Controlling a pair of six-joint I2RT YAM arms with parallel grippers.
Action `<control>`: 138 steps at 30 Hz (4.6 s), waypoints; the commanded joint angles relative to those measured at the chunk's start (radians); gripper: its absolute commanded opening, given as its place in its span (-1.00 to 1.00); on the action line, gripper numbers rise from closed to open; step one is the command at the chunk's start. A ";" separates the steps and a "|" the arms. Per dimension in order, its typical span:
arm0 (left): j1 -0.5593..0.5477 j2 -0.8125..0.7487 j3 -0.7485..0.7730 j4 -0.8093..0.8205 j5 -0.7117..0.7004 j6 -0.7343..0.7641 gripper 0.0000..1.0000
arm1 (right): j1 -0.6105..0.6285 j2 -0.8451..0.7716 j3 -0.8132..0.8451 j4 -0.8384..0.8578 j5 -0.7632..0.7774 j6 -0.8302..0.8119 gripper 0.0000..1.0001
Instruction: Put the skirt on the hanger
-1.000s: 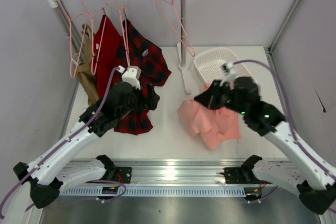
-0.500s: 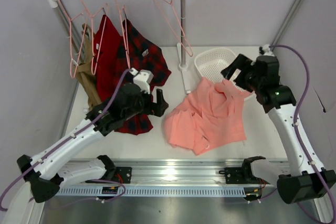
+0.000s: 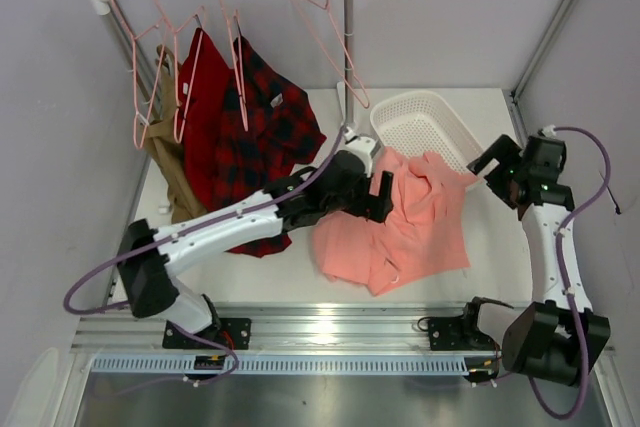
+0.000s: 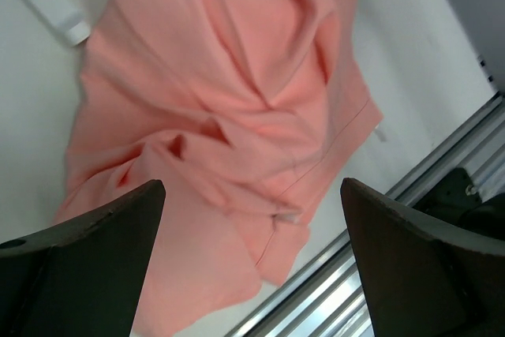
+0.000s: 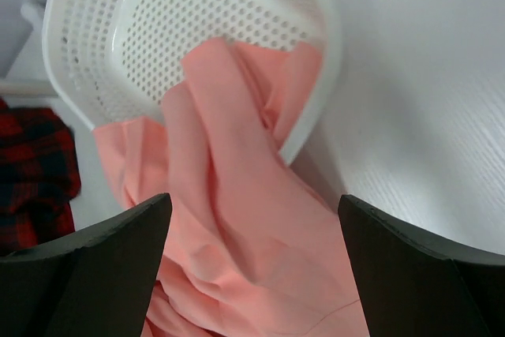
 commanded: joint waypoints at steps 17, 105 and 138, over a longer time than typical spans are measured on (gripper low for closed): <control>-0.121 0.655 0.516 0.105 -0.242 -0.217 0.99 | -0.122 -0.169 -0.018 -0.056 -0.149 0.042 0.95; 0.222 -0.251 -0.483 0.395 0.189 -0.301 -1.00 | 0.274 -0.208 -0.062 0.100 -0.035 0.054 0.68; 0.367 -0.431 -0.554 0.355 0.205 -0.266 -1.00 | 0.984 -0.353 -0.611 0.386 0.454 1.394 0.27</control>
